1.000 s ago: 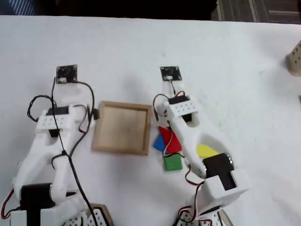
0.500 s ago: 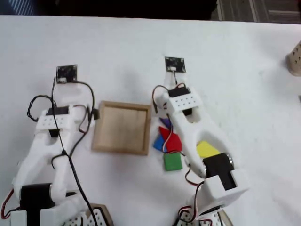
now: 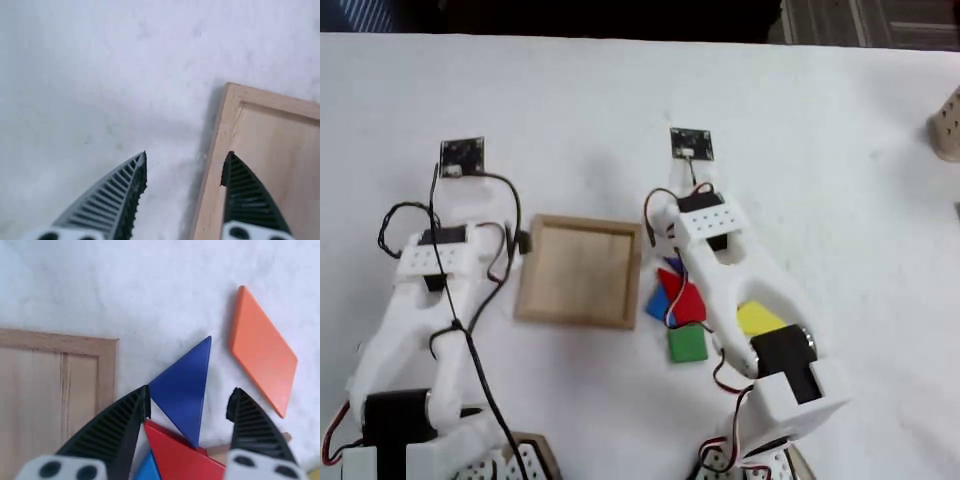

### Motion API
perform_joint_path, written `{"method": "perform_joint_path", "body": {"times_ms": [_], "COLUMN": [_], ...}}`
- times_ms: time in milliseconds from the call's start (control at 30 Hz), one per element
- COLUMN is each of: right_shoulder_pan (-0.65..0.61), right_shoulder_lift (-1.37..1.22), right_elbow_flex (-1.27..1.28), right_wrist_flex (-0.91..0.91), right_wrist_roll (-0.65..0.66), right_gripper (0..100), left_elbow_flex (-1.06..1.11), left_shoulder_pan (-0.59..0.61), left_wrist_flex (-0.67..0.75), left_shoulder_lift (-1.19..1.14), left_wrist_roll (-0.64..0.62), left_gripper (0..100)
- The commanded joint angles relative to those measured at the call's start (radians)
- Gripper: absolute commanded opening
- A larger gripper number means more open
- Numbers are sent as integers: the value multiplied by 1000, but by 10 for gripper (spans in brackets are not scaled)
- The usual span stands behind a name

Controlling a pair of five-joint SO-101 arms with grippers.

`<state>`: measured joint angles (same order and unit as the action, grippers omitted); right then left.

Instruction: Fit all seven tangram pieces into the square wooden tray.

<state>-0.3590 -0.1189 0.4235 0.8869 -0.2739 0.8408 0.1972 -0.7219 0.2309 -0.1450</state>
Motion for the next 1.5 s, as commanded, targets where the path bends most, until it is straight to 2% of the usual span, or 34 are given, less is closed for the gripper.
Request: {"method": "perform_joint_path", "body": {"times_ms": [0, 367, 1267, 1333, 1467], "right_shoulder_pan": [-15, -10, -7, -5, 1], "right_shoulder_lift": [-8, -153, -165, -165, -165], "right_elbow_flex": [-11, -153, -149, -149, -149], "right_wrist_flex": [-15, 28, 30, 30, 30], "right_wrist_roll": [5, -6, -6, -6, -6], "right_gripper": [262, 262, 261, 245, 148], "left_elbow_flex": [-25, -25, -25, -25, -25], "left_shoulder_pan": [15, 15, 15, 15, 15], "left_wrist_flex": [21, 21, 21, 21, 21], "left_shoulder_lift": [45, 45, 45, 45, 45], "left_wrist_roll": [12, 12, 12, 12, 12], "left_gripper": [248, 248, 248, 248, 248]}}
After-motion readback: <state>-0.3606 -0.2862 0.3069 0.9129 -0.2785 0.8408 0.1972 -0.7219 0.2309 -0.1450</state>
